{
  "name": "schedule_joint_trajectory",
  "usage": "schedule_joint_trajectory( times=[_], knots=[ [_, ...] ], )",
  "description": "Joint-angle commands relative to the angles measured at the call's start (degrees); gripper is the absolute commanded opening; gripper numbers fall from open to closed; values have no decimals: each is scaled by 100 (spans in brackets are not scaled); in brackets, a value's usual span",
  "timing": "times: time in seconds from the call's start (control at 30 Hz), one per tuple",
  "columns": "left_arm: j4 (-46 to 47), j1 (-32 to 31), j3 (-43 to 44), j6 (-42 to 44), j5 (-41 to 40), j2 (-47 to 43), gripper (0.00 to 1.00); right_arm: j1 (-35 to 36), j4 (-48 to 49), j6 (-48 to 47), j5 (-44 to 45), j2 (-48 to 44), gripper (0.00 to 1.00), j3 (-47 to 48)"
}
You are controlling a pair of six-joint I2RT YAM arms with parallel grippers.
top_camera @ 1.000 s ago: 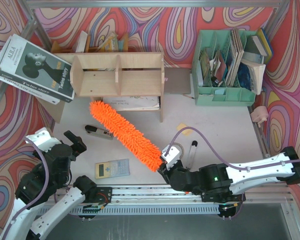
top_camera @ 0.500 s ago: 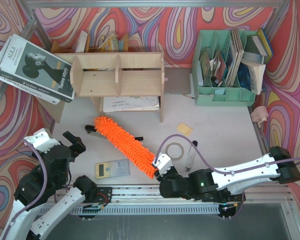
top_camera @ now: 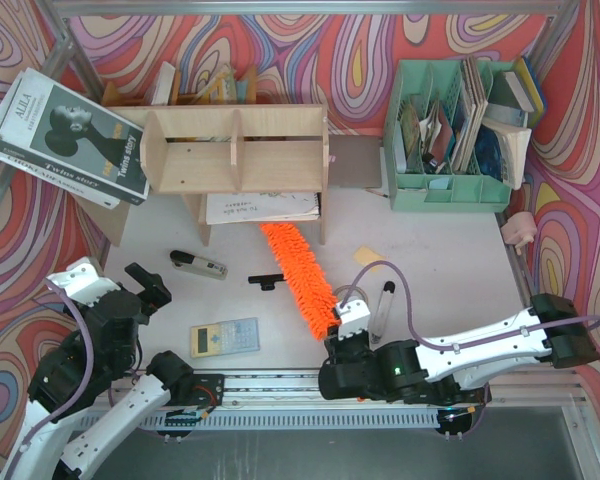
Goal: Dust the bookshelf with a duster
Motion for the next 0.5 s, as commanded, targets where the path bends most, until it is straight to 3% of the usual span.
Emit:
schedule_joint_trajectory(
  times=[0.0, 0.2, 0.47],
  knots=[
    [-21, -28, -12, 12, -101, -37, 98, 10, -282, 1558, 1064, -362, 0, -165],
    [-9, -32, -7, 23, -93, -18, 98, 10, -377, 2640, 1255, -422, 0, -457],
    [6, -29, -8, 38, -71, 19, 98, -25, 1151, 1219, 1085, 538, 0, -71]
  ],
)
